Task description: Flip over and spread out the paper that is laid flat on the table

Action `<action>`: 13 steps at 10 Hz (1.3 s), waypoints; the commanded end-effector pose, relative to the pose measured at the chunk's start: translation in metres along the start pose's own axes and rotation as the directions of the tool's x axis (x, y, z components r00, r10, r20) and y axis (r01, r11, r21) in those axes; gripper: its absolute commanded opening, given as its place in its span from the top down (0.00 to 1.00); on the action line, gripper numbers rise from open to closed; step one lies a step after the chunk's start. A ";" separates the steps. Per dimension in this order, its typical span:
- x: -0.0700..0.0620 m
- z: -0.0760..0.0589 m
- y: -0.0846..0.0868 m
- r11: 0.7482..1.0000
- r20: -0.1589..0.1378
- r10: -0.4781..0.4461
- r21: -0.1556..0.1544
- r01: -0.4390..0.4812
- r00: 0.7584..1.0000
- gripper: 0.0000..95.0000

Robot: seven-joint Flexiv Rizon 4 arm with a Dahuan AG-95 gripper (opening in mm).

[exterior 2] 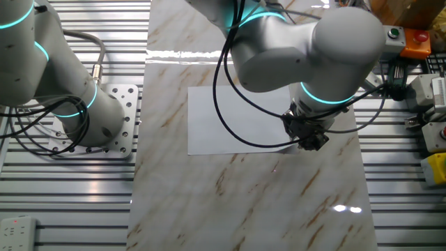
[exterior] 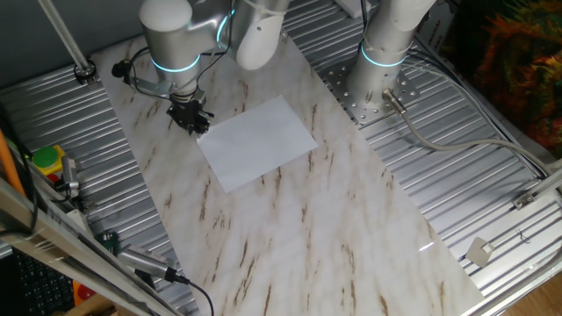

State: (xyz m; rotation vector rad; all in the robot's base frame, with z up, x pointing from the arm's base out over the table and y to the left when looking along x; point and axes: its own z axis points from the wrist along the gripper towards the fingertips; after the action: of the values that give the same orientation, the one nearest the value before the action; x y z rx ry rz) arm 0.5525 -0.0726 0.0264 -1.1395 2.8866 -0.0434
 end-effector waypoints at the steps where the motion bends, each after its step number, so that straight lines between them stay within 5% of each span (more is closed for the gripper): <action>1: 0.001 0.001 0.000 1.000 -0.006 0.004 0.000 -0.004 1.000 0.80; 5: 0.004 0.005 0.002 1.000 -0.007 0.014 0.002 -0.014 1.000 0.80; 6: 0.005 0.005 0.002 1.000 -0.008 0.026 -0.006 -0.026 1.000 1.00; 11: 0.005 0.005 0.003 1.000 -0.008 0.028 -0.010 -0.028 1.000 1.00; 13: 0.006 -0.007 0.003 0.999 -0.033 0.030 -0.011 -0.030 0.999 1.00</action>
State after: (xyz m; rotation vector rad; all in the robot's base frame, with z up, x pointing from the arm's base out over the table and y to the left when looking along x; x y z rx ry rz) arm 0.5462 -0.0747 0.0340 -1.1078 2.9398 -0.0481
